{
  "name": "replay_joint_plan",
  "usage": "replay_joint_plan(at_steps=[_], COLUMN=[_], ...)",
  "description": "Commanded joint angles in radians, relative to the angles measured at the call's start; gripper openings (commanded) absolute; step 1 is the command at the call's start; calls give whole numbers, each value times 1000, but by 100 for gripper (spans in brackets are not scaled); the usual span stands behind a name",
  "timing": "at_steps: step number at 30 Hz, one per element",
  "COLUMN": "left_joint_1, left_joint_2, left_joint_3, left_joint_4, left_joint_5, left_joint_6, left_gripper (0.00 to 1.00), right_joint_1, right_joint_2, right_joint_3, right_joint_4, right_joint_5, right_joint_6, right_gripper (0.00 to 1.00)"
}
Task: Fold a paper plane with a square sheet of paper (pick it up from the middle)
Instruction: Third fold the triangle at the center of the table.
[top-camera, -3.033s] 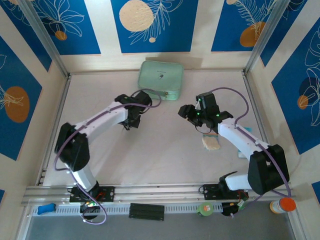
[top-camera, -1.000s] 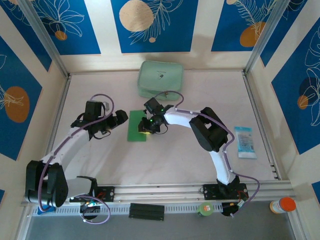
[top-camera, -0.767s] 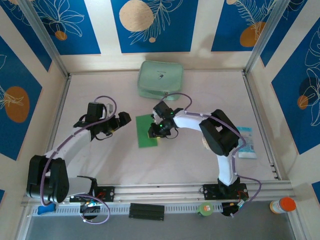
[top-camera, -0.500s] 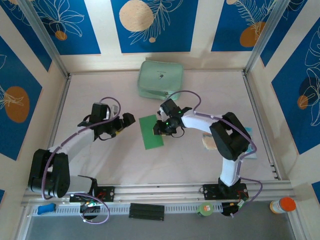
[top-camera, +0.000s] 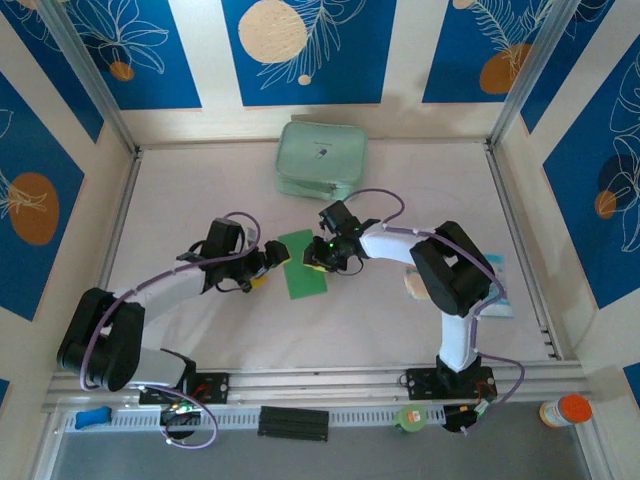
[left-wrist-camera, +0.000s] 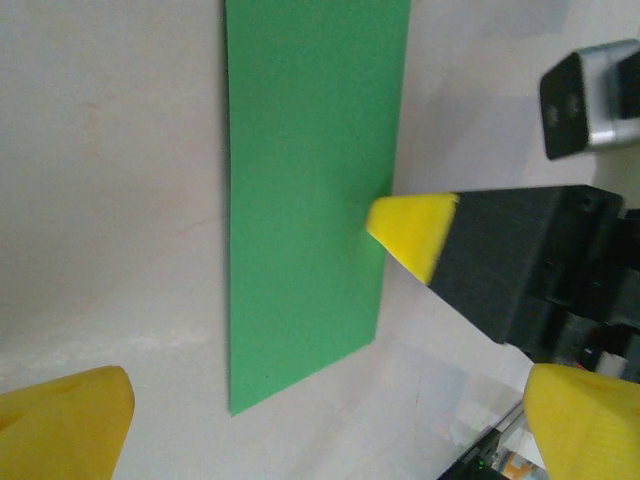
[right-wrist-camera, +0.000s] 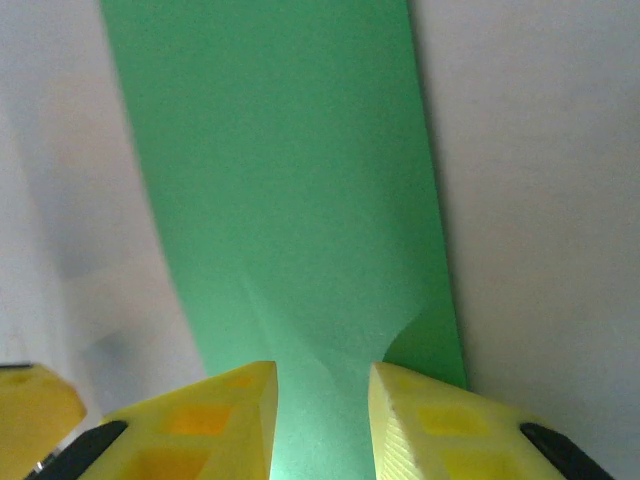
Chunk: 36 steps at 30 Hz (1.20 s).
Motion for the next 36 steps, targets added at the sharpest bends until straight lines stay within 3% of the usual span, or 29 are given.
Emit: replay_joint_plan(at_steps=[1, 8, 16, 25, 31, 36], left_joint_1=[-34, -89, -109, -111, -112, -112], left_joint_2=[23, 82, 135, 190, 242, 253], left_joint_3=[-14, -14, -3, 52, 89, 95], left_joint_4=[51, 79, 39, -10, -11, 65], left_joint_5=[0, -7, -41, -71, -63, 0], left_joint_6=[-64, -125, -118, -46, -14, -30], left_gripper=[100, 88, 56, 54, 57, 54], right_joint_1=[-1, -4, -4, -9, -20, -27], right_joint_2=[25, 54, 69, 85, 88, 92], right_joint_3=[15, -19, -36, -32, -30, -37], right_joint_4=[-7, -32, -67, -68, -67, -62], right_joint_5=[-18, 18, 57, 39, 25, 2], right_joint_6=[28, 39, 23, 20, 21, 26], right_gripper=[30, 27, 22, 19, 18, 17])
